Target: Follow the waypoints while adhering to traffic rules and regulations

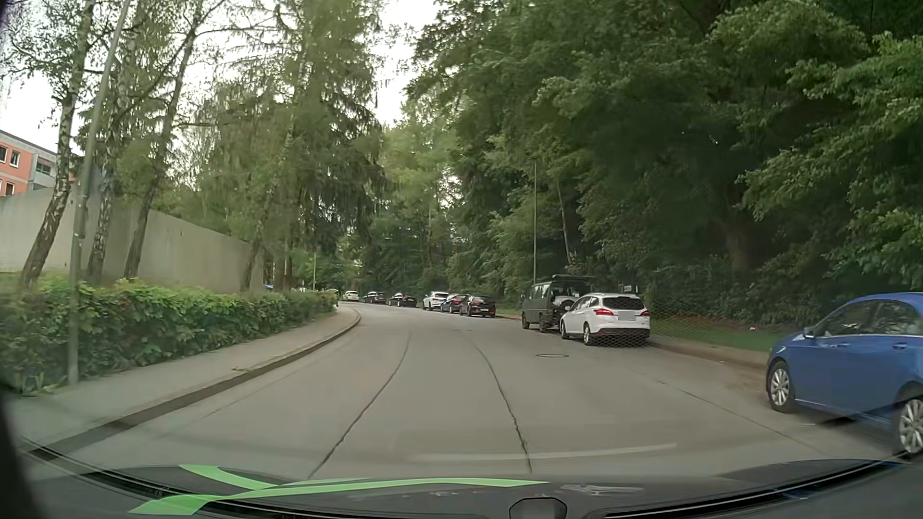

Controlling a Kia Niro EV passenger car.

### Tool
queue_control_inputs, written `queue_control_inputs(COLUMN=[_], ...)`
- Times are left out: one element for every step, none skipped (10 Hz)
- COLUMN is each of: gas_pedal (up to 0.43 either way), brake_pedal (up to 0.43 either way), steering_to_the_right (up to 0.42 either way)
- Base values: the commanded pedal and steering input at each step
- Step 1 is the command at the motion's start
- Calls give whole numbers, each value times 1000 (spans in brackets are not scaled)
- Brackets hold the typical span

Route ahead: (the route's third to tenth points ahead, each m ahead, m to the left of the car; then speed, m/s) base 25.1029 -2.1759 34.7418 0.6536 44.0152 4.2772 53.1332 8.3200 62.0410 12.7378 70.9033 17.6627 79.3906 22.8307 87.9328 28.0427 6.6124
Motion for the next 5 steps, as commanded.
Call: queue_control_inputs(gas_pedal=[169, 169, 169, 169, 169], brake_pedal=[0, 0, 0, 0, 0], steering_to_the_right=[9, 4, 3, 3, 1])
